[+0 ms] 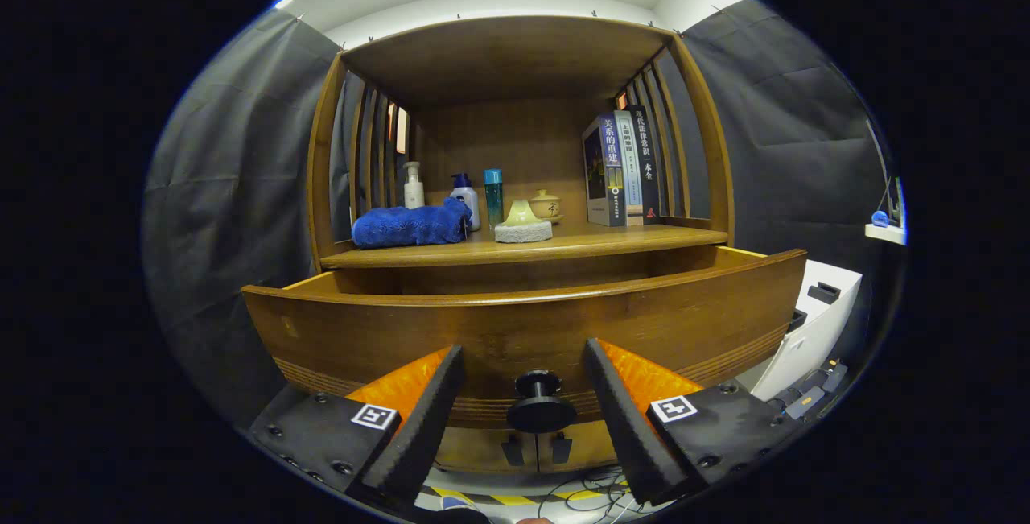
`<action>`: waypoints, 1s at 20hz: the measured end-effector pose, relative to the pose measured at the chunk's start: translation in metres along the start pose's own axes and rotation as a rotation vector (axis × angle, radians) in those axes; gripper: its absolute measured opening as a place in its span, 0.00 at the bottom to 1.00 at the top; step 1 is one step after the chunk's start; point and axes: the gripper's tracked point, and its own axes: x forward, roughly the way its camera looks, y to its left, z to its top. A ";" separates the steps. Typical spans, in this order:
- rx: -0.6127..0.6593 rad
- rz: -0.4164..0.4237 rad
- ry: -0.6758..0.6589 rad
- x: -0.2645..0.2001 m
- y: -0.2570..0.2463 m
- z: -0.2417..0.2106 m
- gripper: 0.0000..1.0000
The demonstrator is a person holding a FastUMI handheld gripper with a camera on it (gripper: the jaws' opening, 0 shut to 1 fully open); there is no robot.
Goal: Pull open the drawer, take out the items inside it, and place them on the countertop above the cabinet.
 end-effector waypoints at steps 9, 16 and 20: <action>0.006 -0.001 0.042 0.057 0.001 0.004 0.98; 0.005 -0.004 0.061 0.095 0.000 0.008 0.98; 0.006 -0.008 0.054 0.108 -0.001 0.008 0.98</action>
